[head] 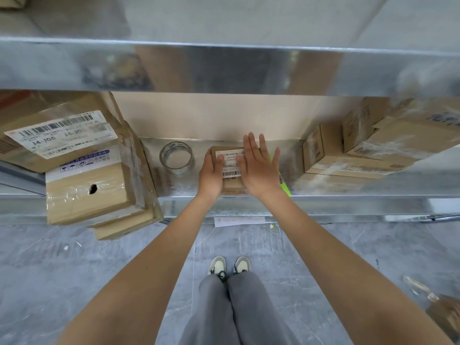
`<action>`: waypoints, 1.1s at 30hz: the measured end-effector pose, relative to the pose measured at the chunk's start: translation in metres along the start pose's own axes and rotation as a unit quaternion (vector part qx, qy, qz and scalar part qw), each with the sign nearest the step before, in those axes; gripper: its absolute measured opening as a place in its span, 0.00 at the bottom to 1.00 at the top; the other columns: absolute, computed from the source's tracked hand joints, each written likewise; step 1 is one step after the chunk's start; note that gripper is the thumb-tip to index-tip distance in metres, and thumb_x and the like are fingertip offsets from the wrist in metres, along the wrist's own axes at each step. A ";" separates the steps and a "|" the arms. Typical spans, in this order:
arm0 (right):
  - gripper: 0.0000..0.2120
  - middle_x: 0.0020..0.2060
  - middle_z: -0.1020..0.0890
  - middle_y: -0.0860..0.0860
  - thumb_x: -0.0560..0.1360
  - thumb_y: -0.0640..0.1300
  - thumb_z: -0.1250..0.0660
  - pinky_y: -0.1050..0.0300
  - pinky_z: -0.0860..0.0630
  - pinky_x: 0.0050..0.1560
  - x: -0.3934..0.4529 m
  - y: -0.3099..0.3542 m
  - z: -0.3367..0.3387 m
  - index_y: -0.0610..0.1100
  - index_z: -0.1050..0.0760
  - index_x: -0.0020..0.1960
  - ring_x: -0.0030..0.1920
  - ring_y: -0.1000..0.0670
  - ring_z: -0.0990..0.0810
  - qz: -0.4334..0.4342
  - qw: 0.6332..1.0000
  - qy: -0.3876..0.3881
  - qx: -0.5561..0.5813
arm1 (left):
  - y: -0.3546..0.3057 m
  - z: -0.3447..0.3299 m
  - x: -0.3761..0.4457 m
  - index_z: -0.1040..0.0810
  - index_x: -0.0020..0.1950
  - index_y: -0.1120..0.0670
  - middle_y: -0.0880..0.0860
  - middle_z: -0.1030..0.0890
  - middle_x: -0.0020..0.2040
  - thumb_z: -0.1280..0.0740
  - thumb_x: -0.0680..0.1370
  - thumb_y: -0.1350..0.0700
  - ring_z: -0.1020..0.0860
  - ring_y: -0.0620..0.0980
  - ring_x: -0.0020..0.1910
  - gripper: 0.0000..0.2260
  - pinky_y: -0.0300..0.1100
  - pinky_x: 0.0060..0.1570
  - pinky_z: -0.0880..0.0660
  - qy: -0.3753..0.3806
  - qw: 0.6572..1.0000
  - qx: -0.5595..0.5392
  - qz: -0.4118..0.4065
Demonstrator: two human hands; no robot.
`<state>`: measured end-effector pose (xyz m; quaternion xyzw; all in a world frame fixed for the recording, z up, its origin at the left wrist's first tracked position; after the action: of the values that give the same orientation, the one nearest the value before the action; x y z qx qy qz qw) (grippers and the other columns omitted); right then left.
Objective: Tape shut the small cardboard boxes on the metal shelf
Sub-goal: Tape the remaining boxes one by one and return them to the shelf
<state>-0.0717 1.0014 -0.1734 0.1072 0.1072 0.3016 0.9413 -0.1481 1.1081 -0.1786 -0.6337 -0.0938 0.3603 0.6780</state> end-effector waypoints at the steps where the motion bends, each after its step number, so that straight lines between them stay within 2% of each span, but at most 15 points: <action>1: 0.28 0.79 0.54 0.54 0.83 0.55 0.57 0.38 0.63 0.73 -0.004 0.000 -0.001 0.47 0.57 0.80 0.78 0.50 0.60 -0.005 1.000 -0.001 -0.014 | 0.000 0.000 0.000 0.33 0.71 0.61 0.59 0.22 0.64 0.44 0.84 0.55 0.23 0.56 0.62 0.17 0.52 0.64 0.28 -0.001 1.000 -0.003 0.004; 5: 0.28 0.79 0.50 0.51 0.83 0.55 0.53 0.36 0.56 0.75 -0.061 0.009 -0.013 0.46 0.52 0.80 0.78 0.50 0.57 0.027 0.999 -0.038 -0.019 | 0.001 -0.001 0.000 0.31 0.68 0.60 0.58 0.20 0.60 0.44 0.84 0.56 0.21 0.56 0.59 0.14 0.48 0.60 0.25 -0.007 1.000 -0.002 0.002; 8: 0.27 0.79 0.48 0.51 0.83 0.52 0.50 0.46 0.56 0.77 -0.087 0.005 -0.019 0.46 0.50 0.79 0.78 0.52 0.55 0.081 0.992 -0.036 0.086 | 0.001 -0.001 0.001 0.31 0.68 0.60 0.57 0.20 0.60 0.44 0.84 0.54 0.21 0.53 0.57 0.15 0.37 0.54 0.25 -0.005 1.000 -0.003 0.014; 10: 0.24 0.76 0.39 0.49 0.83 0.49 0.47 0.52 0.44 0.75 -0.079 0.000 -0.011 0.45 0.44 0.78 0.77 0.49 0.44 0.042 0.974 -0.084 0.204 | 0.001 -0.001 0.002 0.35 0.70 0.62 0.61 0.23 0.63 0.42 0.83 0.53 0.23 0.57 0.62 0.19 0.44 0.60 0.25 -0.002 0.999 -0.027 0.029; 12: 0.22 0.72 0.31 0.48 0.83 0.48 0.44 0.59 0.36 0.69 -0.065 -0.005 -0.002 0.44 0.38 0.75 0.72 0.50 0.34 -0.083 0.919 -0.175 0.342 | 0.000 0.000 -0.001 0.38 0.73 0.64 0.64 0.29 0.69 0.38 0.82 0.50 0.28 0.60 0.68 0.25 0.52 0.67 0.30 -0.027 0.997 -0.056 0.044; 15: 0.18 0.64 0.23 0.48 0.83 0.47 0.43 0.76 0.34 0.51 -0.053 -0.002 -0.001 0.43 0.31 0.70 0.58 0.59 0.26 -0.202 0.829 -0.168 0.493 | 0.009 0.004 -0.014 0.32 0.68 0.60 0.56 0.24 0.64 0.38 0.82 0.48 0.26 0.52 0.64 0.21 0.40 0.66 0.30 -0.089 0.990 -0.093 0.055; 17: 0.16 0.56 0.19 0.54 0.83 0.47 0.44 0.73 0.33 0.50 -0.053 0.002 -0.006 0.44 0.28 0.67 0.52 0.60 0.25 -0.196 0.816 -0.141 0.526 | 0.013 0.007 -0.026 0.27 0.60 0.54 0.45 0.21 0.52 0.41 0.83 0.49 0.24 0.45 0.54 0.10 0.24 0.49 0.29 -0.107 0.987 -0.109 0.053; 19: 0.17 0.61 0.22 0.55 0.83 0.49 0.44 0.64 0.33 0.61 -0.058 0.006 -0.009 0.46 0.28 0.68 0.60 0.57 0.27 -0.203 0.808 -0.122 0.540 | 0.012 0.008 -0.038 0.26 0.59 0.50 0.41 0.23 0.50 0.43 0.84 0.51 0.26 0.41 0.51 0.09 0.21 0.42 0.33 -0.101 0.985 -0.131 0.056; 21: 0.18 0.65 0.24 0.52 0.83 0.50 0.45 0.57 0.34 0.68 -0.063 0.008 -0.011 0.45 0.27 0.68 0.65 0.53 0.28 -0.217 0.797 -0.115 0.552 | 0.007 0.008 -0.045 0.25 0.64 0.54 0.44 0.23 0.55 0.43 0.84 0.52 0.27 0.42 0.54 0.13 0.28 0.52 0.34 -0.093 0.982 -0.154 0.061; 23: 0.19 0.66 0.24 0.52 0.83 0.52 0.46 0.58 0.35 0.69 -0.078 0.013 -0.007 0.45 0.27 0.68 0.66 0.54 0.28 -0.209 0.795 -0.114 0.558 | -0.002 0.011 -0.059 0.25 0.66 0.58 0.48 0.22 0.58 0.44 0.84 0.54 0.26 0.44 0.57 0.15 0.33 0.57 0.34 -0.094 0.982 -0.160 0.047; 26: 0.19 0.63 0.27 0.61 0.83 0.52 0.45 0.79 0.37 0.55 -0.101 0.019 0.012 0.49 0.30 0.71 0.62 0.61 0.30 -0.186 0.797 -0.144 0.556 | -0.023 0.015 -0.083 0.21 0.53 0.54 0.45 0.19 0.49 0.44 0.84 0.56 0.23 0.41 0.49 0.12 0.23 0.47 0.31 -0.090 0.982 -0.165 0.011; 27: 0.20 0.63 0.28 0.61 0.82 0.53 0.44 0.81 0.39 0.53 -0.107 0.020 0.020 0.50 0.32 0.72 0.63 0.61 0.31 -0.178 0.799 -0.153 0.554 | -0.031 0.016 -0.091 0.21 0.51 0.54 0.45 0.19 0.48 0.44 0.84 0.56 0.23 0.42 0.48 0.13 0.23 0.44 0.30 -0.087 0.982 -0.166 0.003; 29: 0.24 0.67 0.29 0.58 0.81 0.58 0.43 0.72 0.40 0.63 -0.118 0.024 0.039 0.50 0.34 0.74 0.67 0.59 0.33 -0.152 0.812 -0.176 0.536 | -0.048 0.018 -0.108 0.22 0.59 0.58 0.49 0.19 0.55 0.44 0.84 0.54 0.23 0.45 0.54 0.14 0.29 0.53 0.30 -0.083 0.982 -0.170 -0.019; 31: 0.28 0.68 0.32 0.57 0.78 0.63 0.42 0.62 0.40 0.66 -0.130 0.031 0.062 0.52 0.36 0.75 0.67 0.60 0.35 -0.121 0.822 -0.211 0.516 | -0.066 0.022 -0.126 0.25 0.67 0.57 0.46 0.24 0.62 0.44 0.84 0.50 0.27 0.45 0.61 0.17 0.38 0.63 0.34 -0.098 0.980 -0.167 -0.033; 33: 0.30 0.64 0.33 0.59 0.76 0.65 0.40 0.63 0.38 0.64 -0.141 0.040 0.086 0.55 0.36 0.74 0.63 0.64 0.33 -0.083 0.821 -0.247 0.508 | -0.085 0.024 -0.143 0.23 0.64 0.53 0.46 0.22 0.61 0.44 0.83 0.46 0.25 0.46 0.60 0.17 0.43 0.64 0.32 -0.122 0.976 -0.175 -0.050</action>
<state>-0.1828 0.9381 -0.0609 0.6320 0.0175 0.0885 0.7697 -0.2342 1.0454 -0.0488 -0.6883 -0.2693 0.3785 0.5571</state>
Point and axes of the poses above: each hand's wrist, its own x-axis towards the middle knuckle, its own z-axis out of the back of the hand, y = z × x, the point moved 1 cm from there along x, towards the middle knuckle
